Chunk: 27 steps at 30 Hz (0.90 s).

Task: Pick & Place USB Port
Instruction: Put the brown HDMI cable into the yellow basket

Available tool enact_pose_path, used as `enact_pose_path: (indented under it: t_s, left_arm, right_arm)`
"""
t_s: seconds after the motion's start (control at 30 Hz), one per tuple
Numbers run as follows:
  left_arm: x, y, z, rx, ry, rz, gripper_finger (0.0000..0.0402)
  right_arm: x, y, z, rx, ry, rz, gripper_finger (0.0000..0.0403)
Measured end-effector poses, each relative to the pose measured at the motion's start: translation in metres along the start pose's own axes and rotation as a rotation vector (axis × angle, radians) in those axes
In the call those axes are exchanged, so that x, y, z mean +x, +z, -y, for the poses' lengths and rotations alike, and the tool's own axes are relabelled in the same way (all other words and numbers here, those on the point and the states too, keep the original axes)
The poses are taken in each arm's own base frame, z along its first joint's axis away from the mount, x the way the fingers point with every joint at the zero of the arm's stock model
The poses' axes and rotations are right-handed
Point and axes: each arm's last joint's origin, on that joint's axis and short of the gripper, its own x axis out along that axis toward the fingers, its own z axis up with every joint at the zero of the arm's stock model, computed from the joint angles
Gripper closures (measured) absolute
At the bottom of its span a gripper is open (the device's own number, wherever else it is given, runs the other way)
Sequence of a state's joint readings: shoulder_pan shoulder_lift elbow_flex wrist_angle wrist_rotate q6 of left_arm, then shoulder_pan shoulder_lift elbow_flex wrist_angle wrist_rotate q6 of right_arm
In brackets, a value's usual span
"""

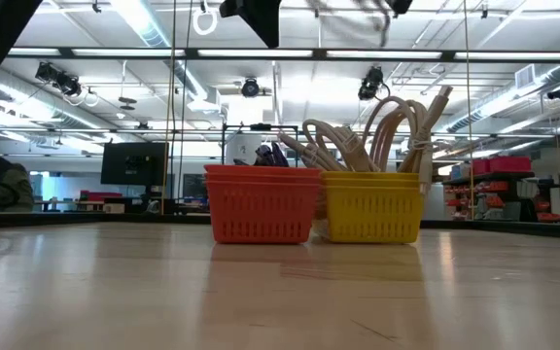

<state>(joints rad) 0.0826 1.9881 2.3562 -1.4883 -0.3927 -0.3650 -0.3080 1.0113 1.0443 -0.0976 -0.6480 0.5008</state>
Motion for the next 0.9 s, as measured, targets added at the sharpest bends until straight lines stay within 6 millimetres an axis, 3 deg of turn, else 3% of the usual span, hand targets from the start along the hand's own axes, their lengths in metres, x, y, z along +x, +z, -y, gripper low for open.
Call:
enact_pose_path:
  t_s: [0.17,0.3,0.43,0.57,0.73,0.9]
  left_arm:
    - [0.000,0.001,0.000,0.021,-0.001,0.009,0.0367]
    - [0.000,0.001,0.000,0.042,0.017,0.016,0.0367]
    - [0.001,0.002,-0.003,0.054,0.035,0.020,0.0367]
    - [0.003,0.003,-0.007,0.042,0.039,0.016,0.0367]
    - [0.003,0.004,-0.008,0.040,0.038,0.015,0.0367]
    - [0.003,0.004,-0.008,0.040,0.036,0.014,0.0367]
  right_arm:
    - [0.007,-0.008,0.002,0.067,0.087,-0.105,0.0398]
    - [0.008,-0.022,0.001,0.049,-0.100,-0.312,0.0398]
    - [0.009,-0.017,-0.005,-0.107,-0.347,-0.541,0.0399]
    - [0.011,0.009,-0.019,-0.296,-0.486,-0.617,0.0399]
    - [0.023,0.026,-0.026,-0.481,-0.597,-0.745,0.0399]
    - [0.045,0.010,-0.020,-0.637,-0.656,-1.027,0.0399]
